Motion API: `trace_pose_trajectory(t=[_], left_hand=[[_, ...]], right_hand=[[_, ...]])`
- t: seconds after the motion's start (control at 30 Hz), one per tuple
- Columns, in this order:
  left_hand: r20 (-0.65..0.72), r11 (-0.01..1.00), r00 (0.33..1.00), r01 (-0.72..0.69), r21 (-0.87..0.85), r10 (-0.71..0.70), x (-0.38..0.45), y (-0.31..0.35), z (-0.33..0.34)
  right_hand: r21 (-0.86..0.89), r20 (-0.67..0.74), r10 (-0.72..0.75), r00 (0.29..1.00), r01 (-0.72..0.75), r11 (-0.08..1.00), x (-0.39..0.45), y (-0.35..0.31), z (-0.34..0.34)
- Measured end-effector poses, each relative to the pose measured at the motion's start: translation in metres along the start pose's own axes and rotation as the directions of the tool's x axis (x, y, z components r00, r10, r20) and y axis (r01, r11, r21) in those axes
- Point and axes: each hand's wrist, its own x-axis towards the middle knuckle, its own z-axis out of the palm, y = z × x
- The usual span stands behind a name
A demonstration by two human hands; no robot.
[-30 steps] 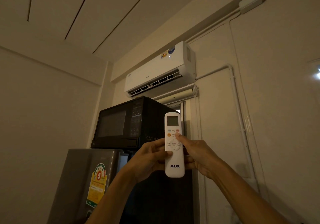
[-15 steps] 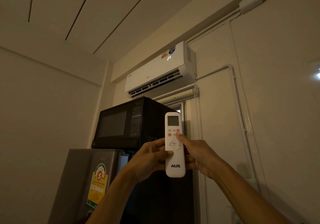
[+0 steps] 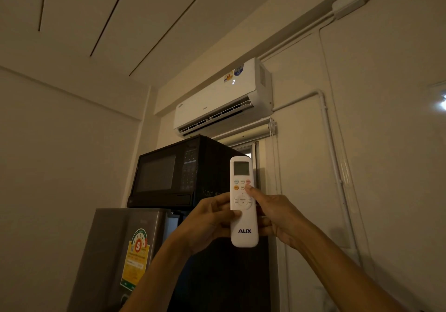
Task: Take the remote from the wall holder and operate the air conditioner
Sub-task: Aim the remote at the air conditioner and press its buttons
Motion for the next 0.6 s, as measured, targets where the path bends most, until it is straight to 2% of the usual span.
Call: trace_pose_trajectory(t=[0.6], left_hand=[[0.008,1.000,1.000,0.004,0.004,-0.004,-0.0014,-0.0004,0.0002]], right_hand=[[0.014,0.004,0.020,1.000,-0.020,1.000,-0.0021,-0.0013,0.0012]])
